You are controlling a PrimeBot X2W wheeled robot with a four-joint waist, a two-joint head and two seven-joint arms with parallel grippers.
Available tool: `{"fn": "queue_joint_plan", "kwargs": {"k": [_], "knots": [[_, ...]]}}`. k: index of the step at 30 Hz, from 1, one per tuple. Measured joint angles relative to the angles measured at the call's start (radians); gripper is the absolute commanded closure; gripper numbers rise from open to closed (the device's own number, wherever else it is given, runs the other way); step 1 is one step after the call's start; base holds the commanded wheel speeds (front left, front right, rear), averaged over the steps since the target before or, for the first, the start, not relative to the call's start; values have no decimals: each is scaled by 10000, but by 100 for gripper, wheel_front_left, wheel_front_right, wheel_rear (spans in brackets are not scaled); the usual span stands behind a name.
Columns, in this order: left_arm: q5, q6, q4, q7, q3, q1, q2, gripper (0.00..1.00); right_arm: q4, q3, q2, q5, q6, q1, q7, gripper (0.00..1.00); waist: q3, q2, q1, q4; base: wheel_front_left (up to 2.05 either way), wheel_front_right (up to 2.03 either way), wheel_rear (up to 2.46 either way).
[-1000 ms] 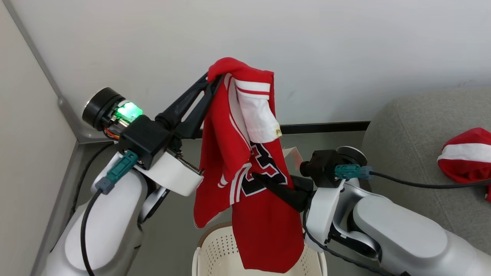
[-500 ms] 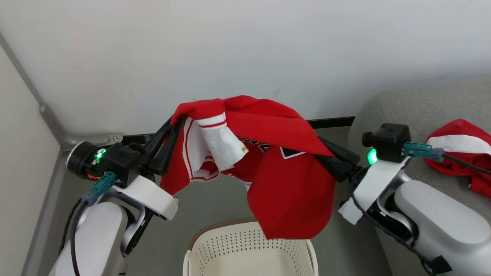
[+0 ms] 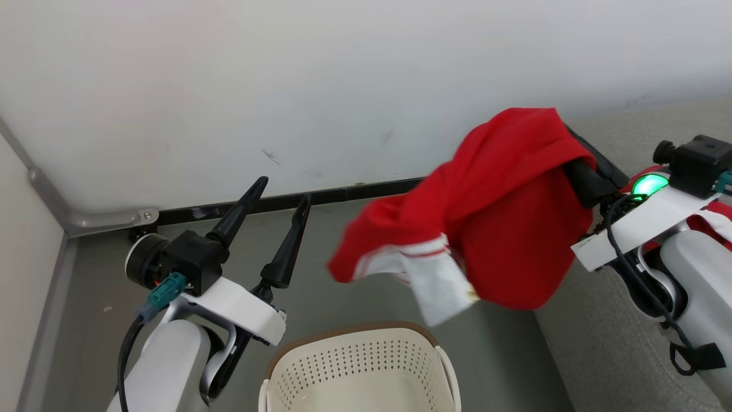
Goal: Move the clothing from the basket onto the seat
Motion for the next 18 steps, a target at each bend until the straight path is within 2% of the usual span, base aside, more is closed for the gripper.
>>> {"fn": "queue_joint_plan", "kwargs": {"k": [7,18], "knots": [[-12,-2,-173,0,-4,348,-50,0,251,-627,-159,-54,-2,81,-84,100,25,0,0,-190,0,0,0],[0,-79,-775,0,-451,832,-389,0,616,-1626,-583,-150,-2,1118,-98,100,-8,0,0,-547,0,0,0]]}}
